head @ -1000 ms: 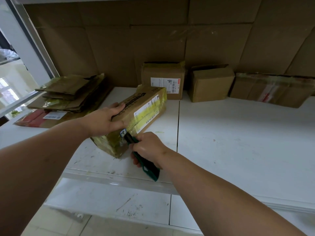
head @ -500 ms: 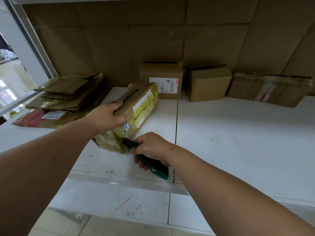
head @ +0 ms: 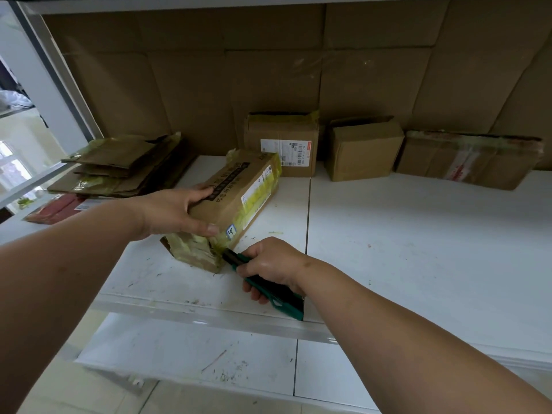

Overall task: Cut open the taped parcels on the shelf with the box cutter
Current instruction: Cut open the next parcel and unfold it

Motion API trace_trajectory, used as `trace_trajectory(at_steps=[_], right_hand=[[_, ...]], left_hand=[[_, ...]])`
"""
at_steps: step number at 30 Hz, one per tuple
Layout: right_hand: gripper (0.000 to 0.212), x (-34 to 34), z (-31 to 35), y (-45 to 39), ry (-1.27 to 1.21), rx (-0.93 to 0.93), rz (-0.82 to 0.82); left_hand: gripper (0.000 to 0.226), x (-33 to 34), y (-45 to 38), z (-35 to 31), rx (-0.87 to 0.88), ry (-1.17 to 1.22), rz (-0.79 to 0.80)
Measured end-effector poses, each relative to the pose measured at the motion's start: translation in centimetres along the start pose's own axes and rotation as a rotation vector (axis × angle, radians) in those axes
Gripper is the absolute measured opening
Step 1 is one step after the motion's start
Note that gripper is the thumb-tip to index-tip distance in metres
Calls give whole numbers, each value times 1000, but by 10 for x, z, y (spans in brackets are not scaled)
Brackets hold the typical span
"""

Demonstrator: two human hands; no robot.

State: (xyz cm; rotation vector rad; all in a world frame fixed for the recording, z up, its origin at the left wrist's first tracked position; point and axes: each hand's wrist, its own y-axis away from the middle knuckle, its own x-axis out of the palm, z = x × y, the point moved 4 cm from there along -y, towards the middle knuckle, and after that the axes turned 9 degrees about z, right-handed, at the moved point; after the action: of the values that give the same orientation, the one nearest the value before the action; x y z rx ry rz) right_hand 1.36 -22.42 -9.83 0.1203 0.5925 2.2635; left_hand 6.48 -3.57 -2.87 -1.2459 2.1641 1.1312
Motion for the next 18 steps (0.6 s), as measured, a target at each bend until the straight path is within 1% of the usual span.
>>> trace_trajectory(at_steps=[5, 7, 9, 10, 12, 14, 16, 18], right_hand=[[16, 2, -3, 6, -17, 8, 3], [21, 4, -3, 10, 20, 30, 62], [27, 14, -2, 14, 101, 53, 169], [27, 17, -2, 15, 119, 49, 185], [20, 10, -2, 16, 103, 23, 105], [10, -6, -4, 21, 78, 5, 3], [9, -21, -7, 30, -2, -9, -78], [12, -30, -10, 36, -60, -47, -157]], left_hand=[[117, 1, 3, -1, 16, -96, -77], [118, 4, 3, -2, 16, -106, -99], [115, 6, 3, -4, 4, -143, -161], [112, 8, 3, -5, -5, -173, -201], [105, 12, 2, -10, -20, -220, -257], [101, 15, 1, -11, -53, -217, -258], [98, 17, 1, -11, -88, -181, -218], [96, 18, 1, -12, -101, -91, -150]])
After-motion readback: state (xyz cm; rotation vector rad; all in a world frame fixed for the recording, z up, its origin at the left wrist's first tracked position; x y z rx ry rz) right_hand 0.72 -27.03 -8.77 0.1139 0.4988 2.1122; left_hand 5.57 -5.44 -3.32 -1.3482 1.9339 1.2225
